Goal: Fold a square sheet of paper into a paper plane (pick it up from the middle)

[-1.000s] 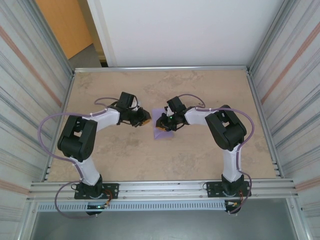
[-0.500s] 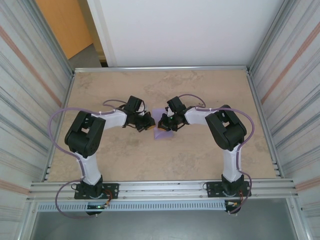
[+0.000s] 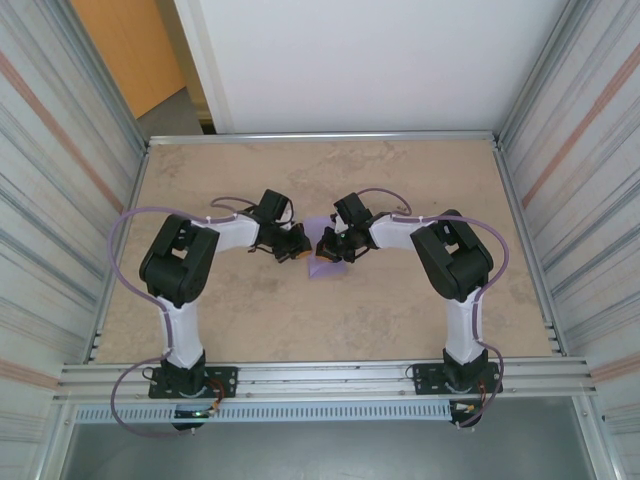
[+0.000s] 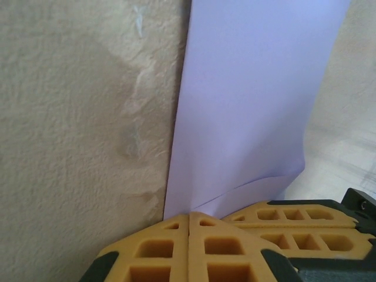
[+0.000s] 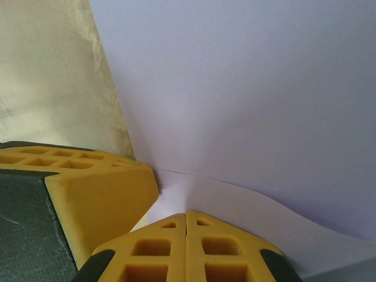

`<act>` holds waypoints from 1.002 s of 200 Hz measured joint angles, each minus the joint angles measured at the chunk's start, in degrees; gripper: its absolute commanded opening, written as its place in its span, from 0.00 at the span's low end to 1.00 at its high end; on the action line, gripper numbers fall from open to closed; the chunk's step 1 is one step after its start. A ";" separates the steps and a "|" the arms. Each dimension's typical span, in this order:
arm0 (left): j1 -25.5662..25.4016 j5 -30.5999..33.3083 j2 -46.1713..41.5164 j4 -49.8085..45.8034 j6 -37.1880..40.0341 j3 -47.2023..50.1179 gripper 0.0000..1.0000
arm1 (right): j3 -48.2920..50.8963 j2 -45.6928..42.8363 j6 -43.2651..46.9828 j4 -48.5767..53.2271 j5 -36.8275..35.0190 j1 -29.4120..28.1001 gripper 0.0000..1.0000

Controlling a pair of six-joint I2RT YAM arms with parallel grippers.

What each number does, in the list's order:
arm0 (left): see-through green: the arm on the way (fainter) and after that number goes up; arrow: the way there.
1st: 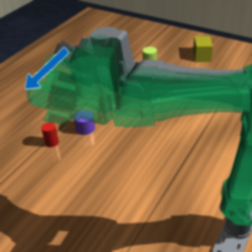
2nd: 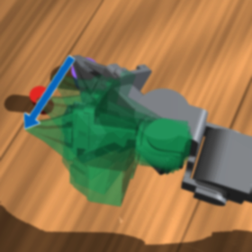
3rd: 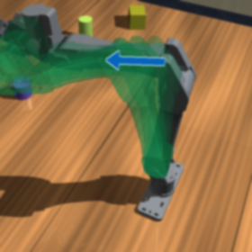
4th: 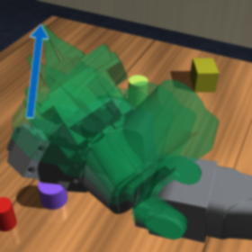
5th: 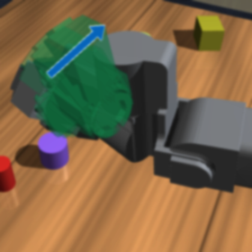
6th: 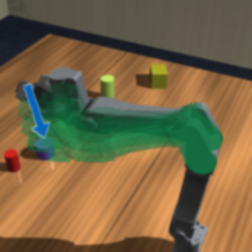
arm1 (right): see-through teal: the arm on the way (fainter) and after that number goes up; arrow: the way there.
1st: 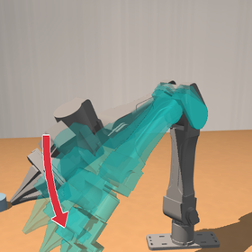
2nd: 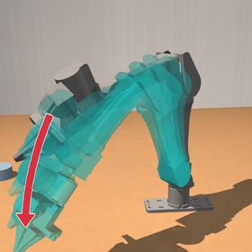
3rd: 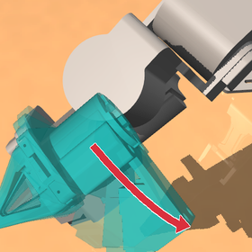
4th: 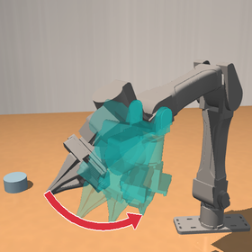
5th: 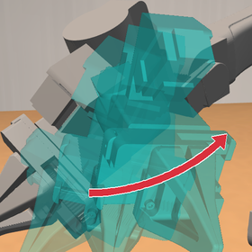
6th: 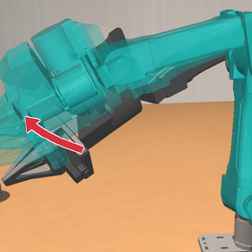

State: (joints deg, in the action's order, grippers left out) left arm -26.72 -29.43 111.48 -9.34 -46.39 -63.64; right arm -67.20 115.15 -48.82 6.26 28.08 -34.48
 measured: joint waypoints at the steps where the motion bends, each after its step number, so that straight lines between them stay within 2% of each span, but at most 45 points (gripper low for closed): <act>1: 0.00 0.00 0.00 -0.02 0.02 0.00 0.03 | 0.00 -0.02 0.00 0.00 0.00 0.00 0.08; 114: -0.02 0.22 0.81 -2.82 1.64 -1.81 0.03 | -0.83 -0.96 2.86 0.92 -1.33 1.57 0.08; 200: -0.02 0.55 1.25 -4.26 2.71 -2.78 0.02 | 0.74 -0.96 3.23 0.35 -2.32 6.25 0.08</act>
State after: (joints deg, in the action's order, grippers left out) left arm -26.74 -28.88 112.73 -13.61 -43.68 -66.41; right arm -66.46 114.19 -45.58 6.61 25.76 -28.23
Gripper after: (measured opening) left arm 0.048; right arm 0.078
